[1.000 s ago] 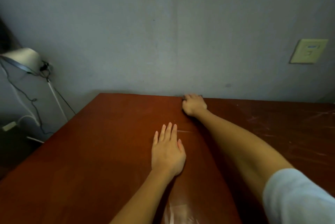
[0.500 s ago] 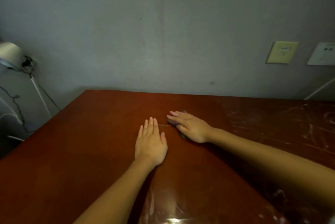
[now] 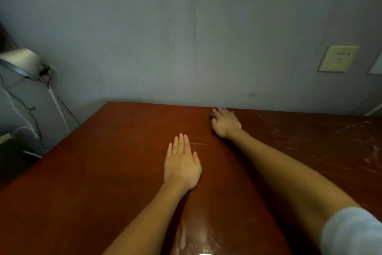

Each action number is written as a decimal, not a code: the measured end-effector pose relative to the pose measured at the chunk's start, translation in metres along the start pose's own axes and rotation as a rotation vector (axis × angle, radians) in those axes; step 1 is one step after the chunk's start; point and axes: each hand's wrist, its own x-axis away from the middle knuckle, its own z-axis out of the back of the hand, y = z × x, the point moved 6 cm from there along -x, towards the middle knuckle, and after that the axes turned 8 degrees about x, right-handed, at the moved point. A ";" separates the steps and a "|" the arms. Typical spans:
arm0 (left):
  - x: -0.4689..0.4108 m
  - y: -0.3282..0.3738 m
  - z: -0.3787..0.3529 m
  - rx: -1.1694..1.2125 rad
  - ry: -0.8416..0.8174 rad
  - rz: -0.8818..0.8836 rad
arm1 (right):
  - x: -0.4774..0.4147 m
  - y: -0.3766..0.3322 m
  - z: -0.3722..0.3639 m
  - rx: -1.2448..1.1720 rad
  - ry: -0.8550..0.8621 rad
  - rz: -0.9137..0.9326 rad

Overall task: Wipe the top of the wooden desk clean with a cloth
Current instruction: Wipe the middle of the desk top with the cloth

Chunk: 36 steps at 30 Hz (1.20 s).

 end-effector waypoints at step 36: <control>-0.013 0.089 -0.030 0.016 -0.043 -0.063 | 0.000 0.047 0.007 -0.024 -0.005 0.175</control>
